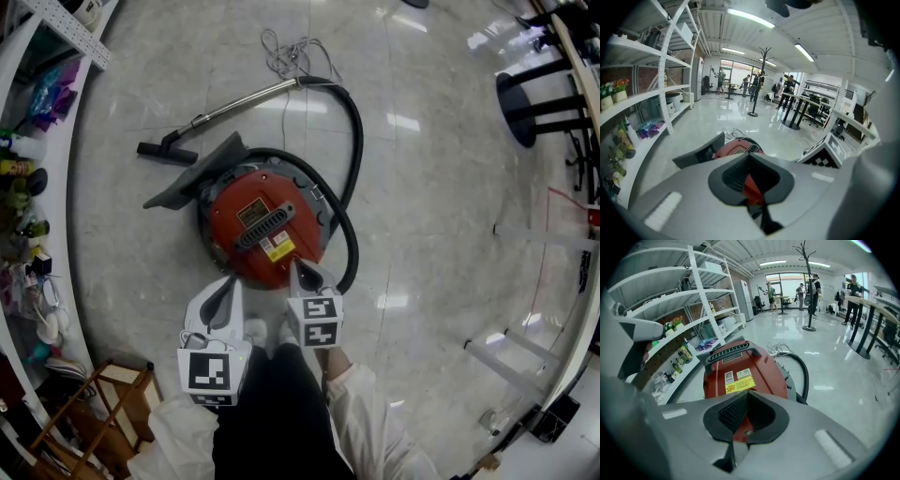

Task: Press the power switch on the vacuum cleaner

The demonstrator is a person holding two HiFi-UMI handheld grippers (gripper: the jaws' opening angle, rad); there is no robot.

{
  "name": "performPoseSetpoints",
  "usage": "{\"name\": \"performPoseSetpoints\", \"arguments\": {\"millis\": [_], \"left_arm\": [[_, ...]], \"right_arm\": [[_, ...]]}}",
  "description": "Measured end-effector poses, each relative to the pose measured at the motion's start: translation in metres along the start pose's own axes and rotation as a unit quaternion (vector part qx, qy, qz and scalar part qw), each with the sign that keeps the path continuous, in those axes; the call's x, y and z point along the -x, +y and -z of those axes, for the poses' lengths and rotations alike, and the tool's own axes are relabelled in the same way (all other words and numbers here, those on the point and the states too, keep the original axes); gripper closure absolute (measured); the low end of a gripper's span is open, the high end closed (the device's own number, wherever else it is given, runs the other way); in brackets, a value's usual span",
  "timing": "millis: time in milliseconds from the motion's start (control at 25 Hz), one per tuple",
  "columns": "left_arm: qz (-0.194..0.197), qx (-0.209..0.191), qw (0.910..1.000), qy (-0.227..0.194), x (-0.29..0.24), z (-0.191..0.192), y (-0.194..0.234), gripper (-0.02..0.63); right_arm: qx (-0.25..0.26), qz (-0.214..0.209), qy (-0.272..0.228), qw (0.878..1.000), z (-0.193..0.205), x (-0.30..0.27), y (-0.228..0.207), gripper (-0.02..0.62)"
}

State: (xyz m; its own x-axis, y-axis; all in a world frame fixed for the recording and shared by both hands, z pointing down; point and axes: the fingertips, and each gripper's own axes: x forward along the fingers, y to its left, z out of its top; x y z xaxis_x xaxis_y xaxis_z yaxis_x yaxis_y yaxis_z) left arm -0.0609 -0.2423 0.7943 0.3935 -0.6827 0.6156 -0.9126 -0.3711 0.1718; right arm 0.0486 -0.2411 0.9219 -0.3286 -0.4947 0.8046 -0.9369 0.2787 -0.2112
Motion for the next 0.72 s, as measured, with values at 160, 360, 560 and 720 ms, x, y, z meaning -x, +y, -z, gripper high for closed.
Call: {"name": "performPoseSetpoints", "arguments": {"millis": [160,360,560,720], "left_arm": [[0.002,0.000,1.0000,0.000,-0.0011,-0.0010,-0.0014,0.606],[-0.001,0.000,1.0000,0.000,-0.0016,-0.0018,-0.0010,0.606],[0.000,0.000,1.0000,0.001,-0.0026,-0.0001,-0.0035,0.606],[0.000,0.001,1.0000,0.002,-0.0030,0.0012,-0.0045,0.606]], "right_arm": [[-0.001,0.000,-0.001,1.000,-0.0006,0.0002,-0.0001,0.595],[-0.005,0.000,0.001,1.000,0.0005,-0.0006,-0.0021,0.595],[-0.007,-0.004,-0.001,1.000,0.0017,-0.0004,-0.0034,0.594],[-0.010,-0.007,-0.003,1.000,0.0017,-0.0008,-0.0030,0.593]]}}
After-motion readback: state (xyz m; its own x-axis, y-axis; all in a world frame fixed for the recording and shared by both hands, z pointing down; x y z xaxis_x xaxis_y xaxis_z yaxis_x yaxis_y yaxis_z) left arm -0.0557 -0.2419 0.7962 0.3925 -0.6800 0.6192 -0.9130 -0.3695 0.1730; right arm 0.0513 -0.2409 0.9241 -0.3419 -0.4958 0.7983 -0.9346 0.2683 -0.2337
